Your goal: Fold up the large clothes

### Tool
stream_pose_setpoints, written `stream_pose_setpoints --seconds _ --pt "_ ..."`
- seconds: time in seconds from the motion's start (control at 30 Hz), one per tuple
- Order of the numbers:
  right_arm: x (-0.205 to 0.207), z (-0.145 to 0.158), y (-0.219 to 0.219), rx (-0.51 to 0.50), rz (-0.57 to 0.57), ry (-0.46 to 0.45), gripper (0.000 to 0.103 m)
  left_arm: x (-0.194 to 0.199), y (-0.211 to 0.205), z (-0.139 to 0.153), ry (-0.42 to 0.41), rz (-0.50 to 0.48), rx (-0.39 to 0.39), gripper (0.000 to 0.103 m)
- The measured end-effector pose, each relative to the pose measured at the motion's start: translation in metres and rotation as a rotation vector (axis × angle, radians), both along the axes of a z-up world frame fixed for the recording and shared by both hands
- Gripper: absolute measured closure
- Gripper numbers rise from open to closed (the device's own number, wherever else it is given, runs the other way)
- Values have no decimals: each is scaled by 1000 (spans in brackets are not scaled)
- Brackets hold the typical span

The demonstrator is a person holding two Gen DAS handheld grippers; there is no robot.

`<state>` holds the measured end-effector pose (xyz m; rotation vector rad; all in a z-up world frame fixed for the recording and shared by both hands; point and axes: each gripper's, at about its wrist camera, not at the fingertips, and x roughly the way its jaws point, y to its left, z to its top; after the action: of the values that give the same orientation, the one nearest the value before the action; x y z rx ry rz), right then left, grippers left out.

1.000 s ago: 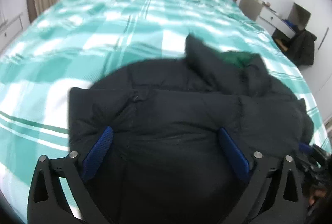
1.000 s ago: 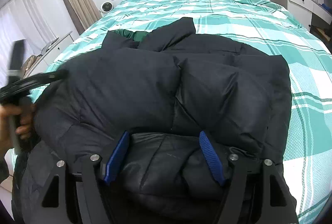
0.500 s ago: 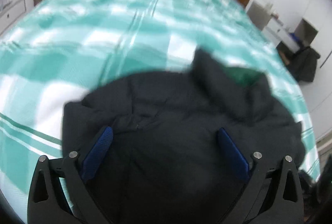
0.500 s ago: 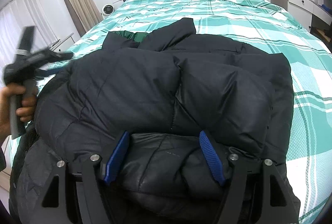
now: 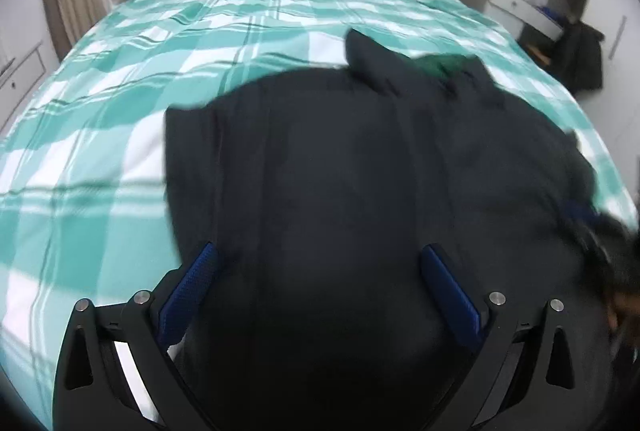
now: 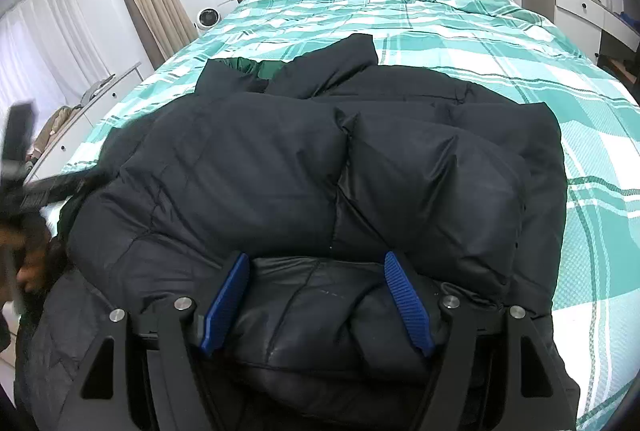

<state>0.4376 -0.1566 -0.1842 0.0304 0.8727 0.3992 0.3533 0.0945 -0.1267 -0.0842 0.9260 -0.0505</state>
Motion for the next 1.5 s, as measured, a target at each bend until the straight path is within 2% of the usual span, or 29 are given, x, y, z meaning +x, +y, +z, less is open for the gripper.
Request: stream_pose_setpoints --seconds 0.1,0.2,0.3,0.43,0.6,0.7,0.77,0.83,0.97,1.0,1.03,1.07,1.1,1.13,1.2,1.3,1.5 --pt "1 7 4 -32 -3 33 31 -59 15 16 -26 -11 -99 2" --pt "-9 27 2 -54 -29 74 31 -125 36 24 -44 26 -124 2" --pt "-46 55 -21 38 -27 46 31 -184 58 19 -26 75 -120 2" --pt "-105 61 -69 55 -83 45 28 -247 75 -7 54 125 -219 2" --pt "-189 39 -140 55 -197 150 28 -277 68 -36 112 137 -303 2" --pt "-235 25 -164 173 -207 223 27 -282 58 -40 105 108 -352 2" --pt "-258 16 -165 210 -189 273 26 -282 51 -42 113 90 -376 2" --pt "-274 9 -157 224 -138 285 26 -281 43 -44 128 62 -392 3" --pt "-281 -7 -133 201 -61 309 26 -286 28 -48 146 21 -358 4" --pt "-279 -11 -130 202 -56 321 26 -286 25 -49 156 9 -348 9" --pt "-277 -14 -129 200 -61 328 35 -287 22 -48 167 2 -324 13" --pt "-274 -14 -128 187 -70 332 60 -289 19 -47 176 1 -290 25" --pt "-272 -13 -129 189 -73 336 63 -292 19 -45 184 -1 -269 37" --pt "-270 -11 -129 200 -70 342 68 -294 20 -44 191 0 -269 43" --pt "-270 -2 -125 182 -46 332 73 -298 27 -40 192 19 -301 71" --pt "-273 13 -118 169 -18 312 77 -306 34 -25 149 51 -361 84" --pt "-280 52 -119 232 10 259 83 -320 36 7 94 25 -367 86"
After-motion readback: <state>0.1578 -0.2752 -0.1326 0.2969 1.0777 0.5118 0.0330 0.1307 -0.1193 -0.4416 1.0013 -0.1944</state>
